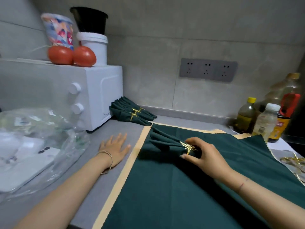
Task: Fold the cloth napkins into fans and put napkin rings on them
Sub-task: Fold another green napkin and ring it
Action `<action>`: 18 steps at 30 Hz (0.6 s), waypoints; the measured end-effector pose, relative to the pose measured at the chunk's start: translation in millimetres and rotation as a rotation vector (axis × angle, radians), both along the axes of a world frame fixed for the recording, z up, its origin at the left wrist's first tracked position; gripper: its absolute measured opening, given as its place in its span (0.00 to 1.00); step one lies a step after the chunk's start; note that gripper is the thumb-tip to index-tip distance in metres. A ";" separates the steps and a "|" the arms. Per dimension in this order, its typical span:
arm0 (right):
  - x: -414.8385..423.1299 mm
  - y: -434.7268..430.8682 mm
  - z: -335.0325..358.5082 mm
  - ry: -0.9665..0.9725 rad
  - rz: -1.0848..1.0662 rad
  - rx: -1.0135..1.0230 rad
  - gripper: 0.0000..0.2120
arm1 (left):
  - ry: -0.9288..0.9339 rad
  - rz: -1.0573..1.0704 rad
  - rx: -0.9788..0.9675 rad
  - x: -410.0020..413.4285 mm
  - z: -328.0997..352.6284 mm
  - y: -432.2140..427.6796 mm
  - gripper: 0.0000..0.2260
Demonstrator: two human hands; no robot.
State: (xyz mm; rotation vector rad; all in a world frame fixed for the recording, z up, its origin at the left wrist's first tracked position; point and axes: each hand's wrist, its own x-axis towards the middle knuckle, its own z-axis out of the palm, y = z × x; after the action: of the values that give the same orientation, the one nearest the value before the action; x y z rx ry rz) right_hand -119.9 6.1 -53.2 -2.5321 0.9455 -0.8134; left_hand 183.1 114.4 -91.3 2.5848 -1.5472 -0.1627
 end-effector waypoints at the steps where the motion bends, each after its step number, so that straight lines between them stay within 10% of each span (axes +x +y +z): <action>1: 23.8 -9.1 5.8 -0.016 0.017 -0.008 0.22 | -0.010 0.032 0.017 10.3 -2.2 -3.4 0.27; 18: 300.2 -78.8 -30.9 -0.097 -0.026 0.096 0.24 | -0.029 0.083 0.014 19.9 -9.8 -13.8 0.27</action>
State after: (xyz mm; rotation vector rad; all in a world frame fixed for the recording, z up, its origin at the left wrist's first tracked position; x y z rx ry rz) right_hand 180.4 -72.7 -84.1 -2.3812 0.9647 -0.8693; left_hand 202.9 100.5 -101.1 2.6679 -1.4498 -0.1293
